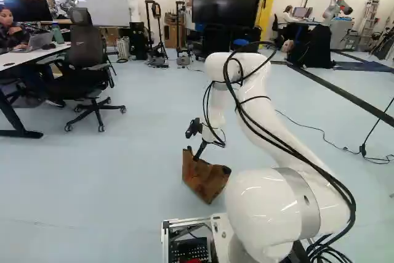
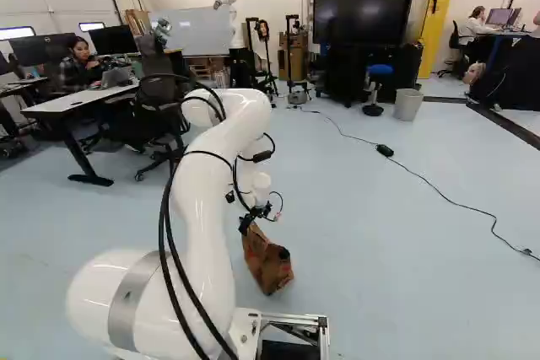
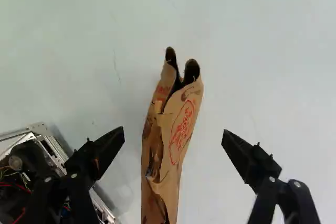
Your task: Pick up the grocery bag from the ground
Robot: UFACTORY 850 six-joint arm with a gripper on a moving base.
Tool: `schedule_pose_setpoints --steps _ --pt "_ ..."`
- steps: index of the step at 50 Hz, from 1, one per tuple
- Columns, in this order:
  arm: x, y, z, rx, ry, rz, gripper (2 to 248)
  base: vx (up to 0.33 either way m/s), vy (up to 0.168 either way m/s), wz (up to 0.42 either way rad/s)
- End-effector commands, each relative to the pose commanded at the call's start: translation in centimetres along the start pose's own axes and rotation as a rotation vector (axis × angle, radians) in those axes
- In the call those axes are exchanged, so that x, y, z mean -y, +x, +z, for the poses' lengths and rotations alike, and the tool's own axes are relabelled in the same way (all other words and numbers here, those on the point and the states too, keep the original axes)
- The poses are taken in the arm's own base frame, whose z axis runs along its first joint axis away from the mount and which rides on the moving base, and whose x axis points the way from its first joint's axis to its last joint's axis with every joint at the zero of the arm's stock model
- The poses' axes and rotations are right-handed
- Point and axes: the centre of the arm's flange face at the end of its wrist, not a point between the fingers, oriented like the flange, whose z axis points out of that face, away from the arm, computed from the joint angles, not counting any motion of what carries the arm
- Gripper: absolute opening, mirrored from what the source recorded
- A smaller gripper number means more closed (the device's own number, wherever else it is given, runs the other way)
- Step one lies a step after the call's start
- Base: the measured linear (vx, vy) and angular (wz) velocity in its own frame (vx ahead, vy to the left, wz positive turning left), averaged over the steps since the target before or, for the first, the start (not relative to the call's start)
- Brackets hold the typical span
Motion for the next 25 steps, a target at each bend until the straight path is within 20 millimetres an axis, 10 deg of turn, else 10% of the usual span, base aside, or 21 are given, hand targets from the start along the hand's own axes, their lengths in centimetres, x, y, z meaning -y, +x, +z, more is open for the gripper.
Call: schedule_pose_setpoints --steps 25 --pt "-0.2 -2.0 6.9 0.05 0.034 -0.037 247 0.0 0.0 0.0"
